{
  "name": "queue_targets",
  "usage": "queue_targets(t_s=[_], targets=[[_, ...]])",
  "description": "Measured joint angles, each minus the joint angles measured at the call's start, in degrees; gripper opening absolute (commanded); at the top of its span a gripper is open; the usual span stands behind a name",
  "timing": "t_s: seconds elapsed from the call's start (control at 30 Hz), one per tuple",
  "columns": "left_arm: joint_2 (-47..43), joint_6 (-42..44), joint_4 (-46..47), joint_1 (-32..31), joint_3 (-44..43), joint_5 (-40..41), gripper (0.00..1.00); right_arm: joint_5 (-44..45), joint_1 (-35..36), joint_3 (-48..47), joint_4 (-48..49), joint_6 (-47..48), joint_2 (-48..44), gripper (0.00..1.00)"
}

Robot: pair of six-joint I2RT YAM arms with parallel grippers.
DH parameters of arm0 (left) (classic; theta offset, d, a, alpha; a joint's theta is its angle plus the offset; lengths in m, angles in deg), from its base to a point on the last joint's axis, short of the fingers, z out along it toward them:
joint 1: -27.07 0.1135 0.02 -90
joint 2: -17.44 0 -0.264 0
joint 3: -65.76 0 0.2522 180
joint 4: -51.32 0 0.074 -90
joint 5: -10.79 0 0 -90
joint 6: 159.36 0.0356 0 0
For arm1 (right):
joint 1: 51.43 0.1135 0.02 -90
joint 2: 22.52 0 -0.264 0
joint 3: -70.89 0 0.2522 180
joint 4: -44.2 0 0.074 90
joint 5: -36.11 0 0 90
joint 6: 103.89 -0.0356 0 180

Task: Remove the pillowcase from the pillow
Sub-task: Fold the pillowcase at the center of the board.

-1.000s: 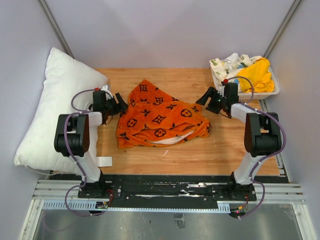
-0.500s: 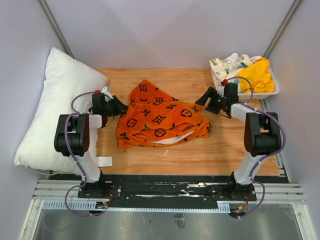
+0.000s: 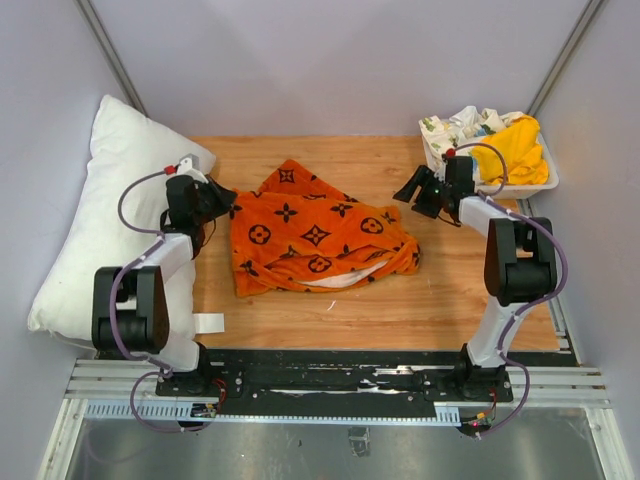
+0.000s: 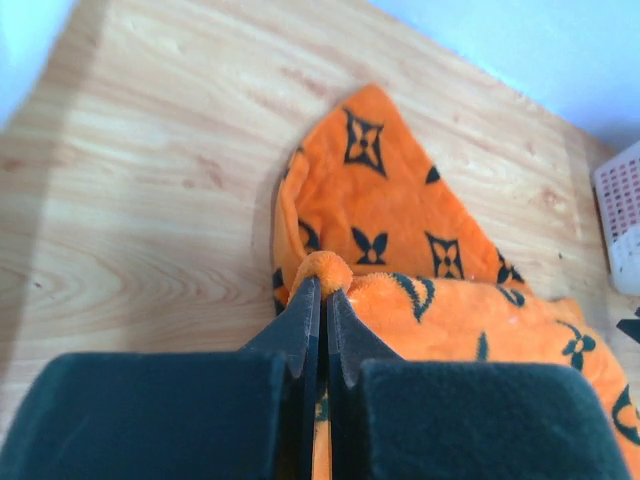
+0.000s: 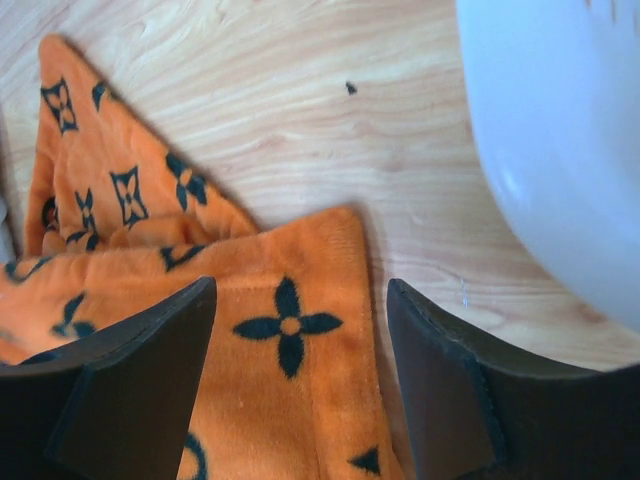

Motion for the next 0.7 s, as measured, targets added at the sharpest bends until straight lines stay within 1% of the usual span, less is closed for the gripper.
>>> queue_targets(t_s=[0.03,0.13,0.27,0.4,0.57,0.63,0.7], targets=[[-2.1,0.4,-0.6,0.0,0.0,1.5,0.0,1.0,0.2,-1.1,-0.5,0.2,0.6,0.64],[-5.6,1.4,-1.8,0.0,0.0,4.3,0.0,4.1,1.8,-3.9,-2.7,0.7,2.2,0.63],[-5.8,2.1,-3.0,0.0,0.3,6.0,0.0,7.9,5.1,-6.6,-5.4,2.6,4.3,0.63],[-5.5,2.4,-4.7,0.0,0.8,6.6,0.0,10.0,7.8,-7.3,-6.8,4.2,6.3,0.58],[-4.9,2.4,-5.3,0.0,0.8,6.5,0.0,11.0,8.2,-8.0,-6.6,5.1,8.7,0.47],[-4.9,2.4,-5.3,0.0,0.8,6.5,0.0,11.1,8.2,-8.1,-6.3,5.2,8.9,0.38],[-4.8,2.6,-5.3,0.0,0.8,6.5,0.0,11.3,8.2,-8.1,-6.2,5.5,9.1,0.25]])
